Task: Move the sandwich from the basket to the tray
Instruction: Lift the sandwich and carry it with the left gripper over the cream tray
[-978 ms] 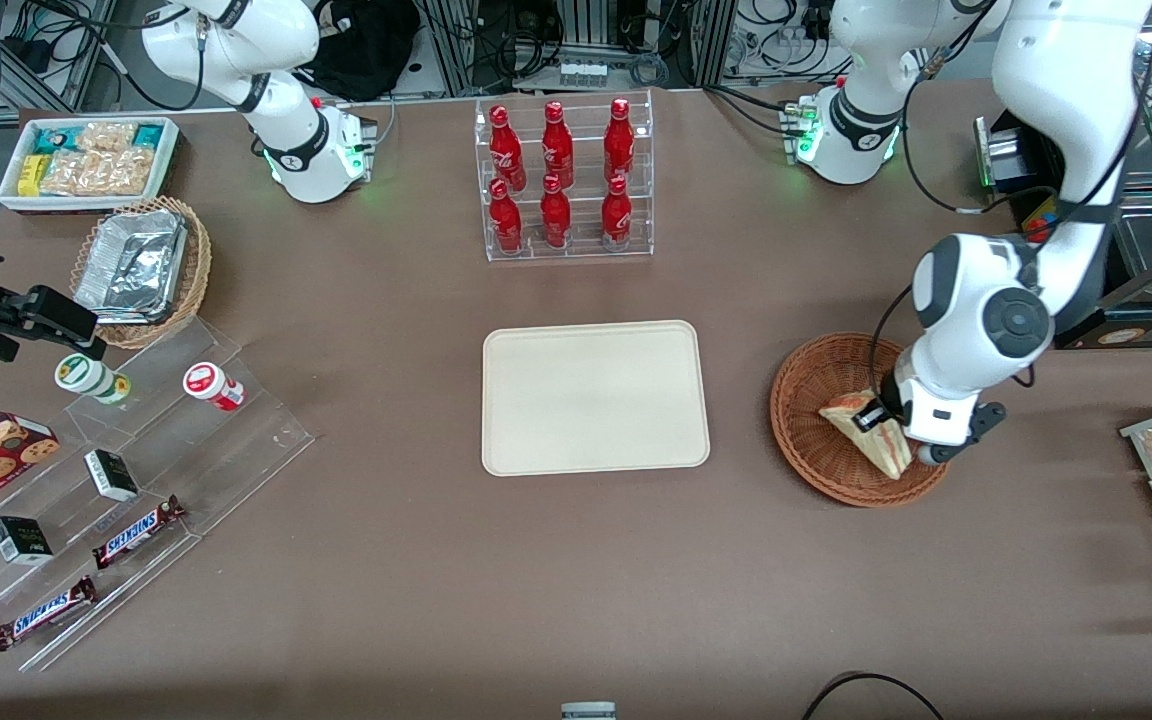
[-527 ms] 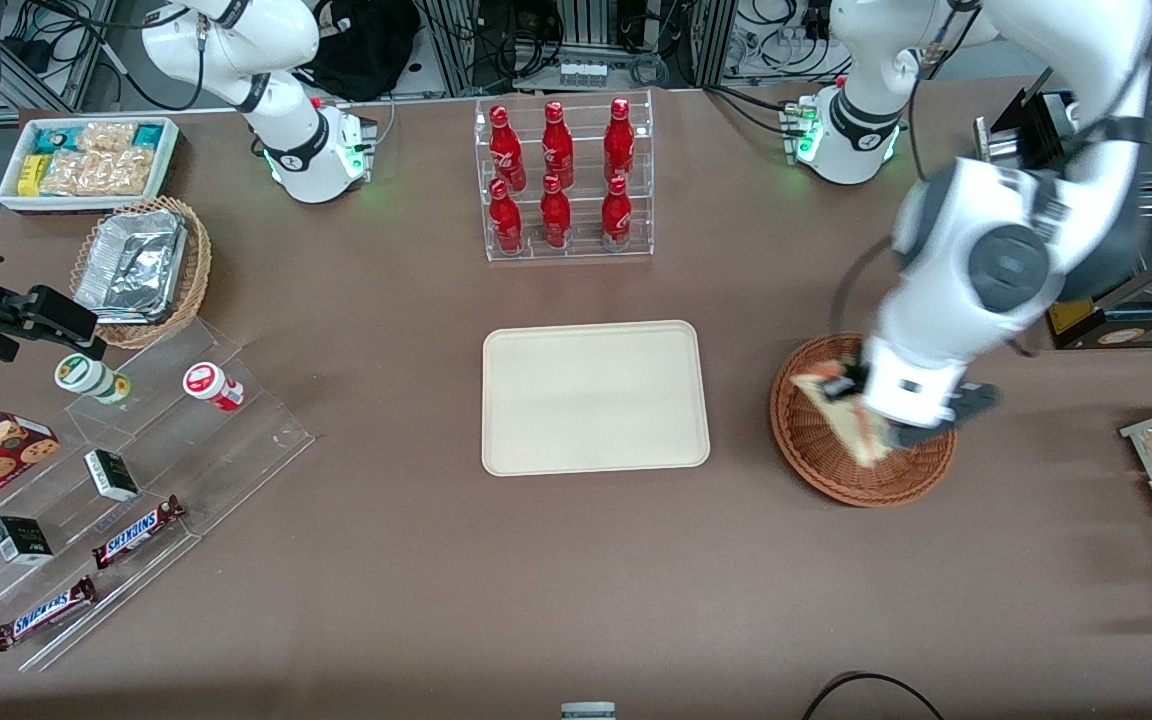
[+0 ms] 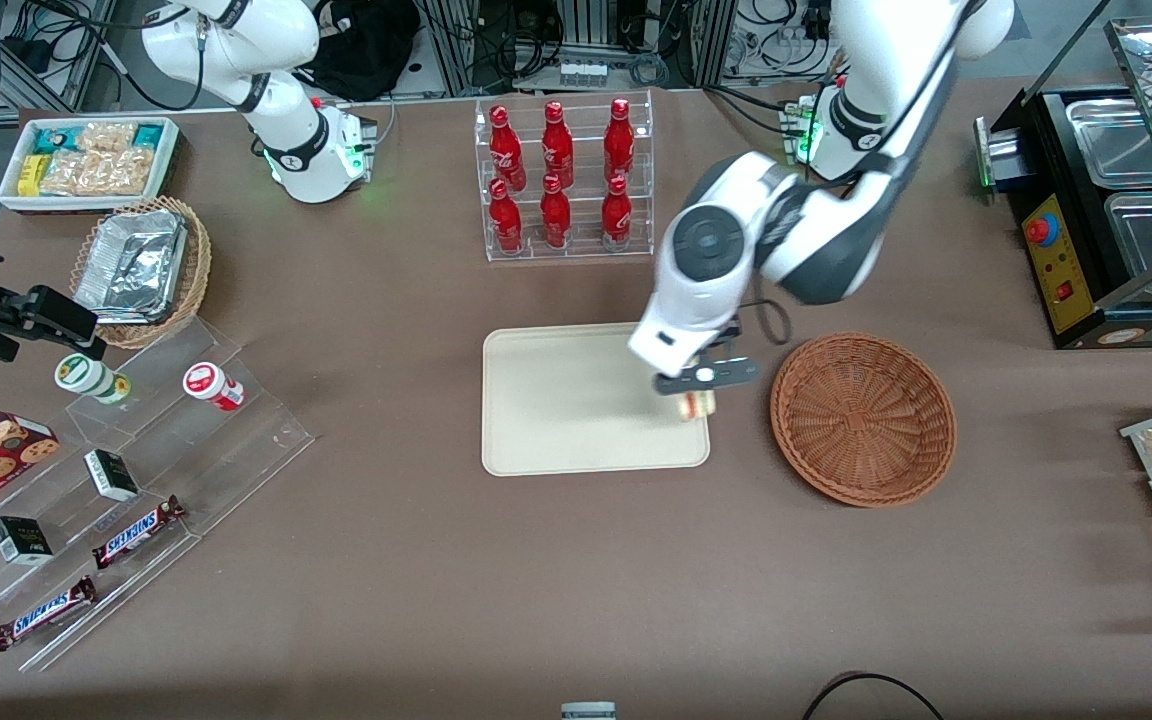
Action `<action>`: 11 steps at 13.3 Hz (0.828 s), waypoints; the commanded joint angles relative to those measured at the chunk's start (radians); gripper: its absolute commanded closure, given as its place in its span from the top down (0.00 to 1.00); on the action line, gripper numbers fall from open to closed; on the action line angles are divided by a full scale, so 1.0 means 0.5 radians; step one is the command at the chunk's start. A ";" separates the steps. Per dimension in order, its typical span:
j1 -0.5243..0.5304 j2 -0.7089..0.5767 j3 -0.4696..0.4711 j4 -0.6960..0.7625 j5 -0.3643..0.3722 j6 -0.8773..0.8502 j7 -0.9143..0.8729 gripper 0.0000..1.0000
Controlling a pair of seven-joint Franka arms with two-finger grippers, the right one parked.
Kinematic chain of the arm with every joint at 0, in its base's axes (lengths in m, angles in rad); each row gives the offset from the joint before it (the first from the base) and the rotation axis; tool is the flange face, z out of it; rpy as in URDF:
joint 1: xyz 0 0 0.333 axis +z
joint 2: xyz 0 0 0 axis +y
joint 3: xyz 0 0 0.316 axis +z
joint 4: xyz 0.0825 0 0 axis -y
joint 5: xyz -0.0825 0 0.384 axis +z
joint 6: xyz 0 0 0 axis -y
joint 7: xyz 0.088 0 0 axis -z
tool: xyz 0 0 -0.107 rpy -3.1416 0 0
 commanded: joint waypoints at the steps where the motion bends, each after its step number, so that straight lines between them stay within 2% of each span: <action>1: -0.174 0.337 0.028 0.308 0.048 0.054 -0.040 0.13; 5: -0.288 0.544 0.031 0.331 0.064 0.296 -0.037 0.14; 9: -0.337 0.651 0.031 0.349 0.146 0.315 -0.034 0.16; 10: -0.337 0.666 0.031 0.358 0.146 0.315 -0.034 0.19; 11: -0.337 0.670 0.031 0.361 0.143 0.315 -0.034 0.38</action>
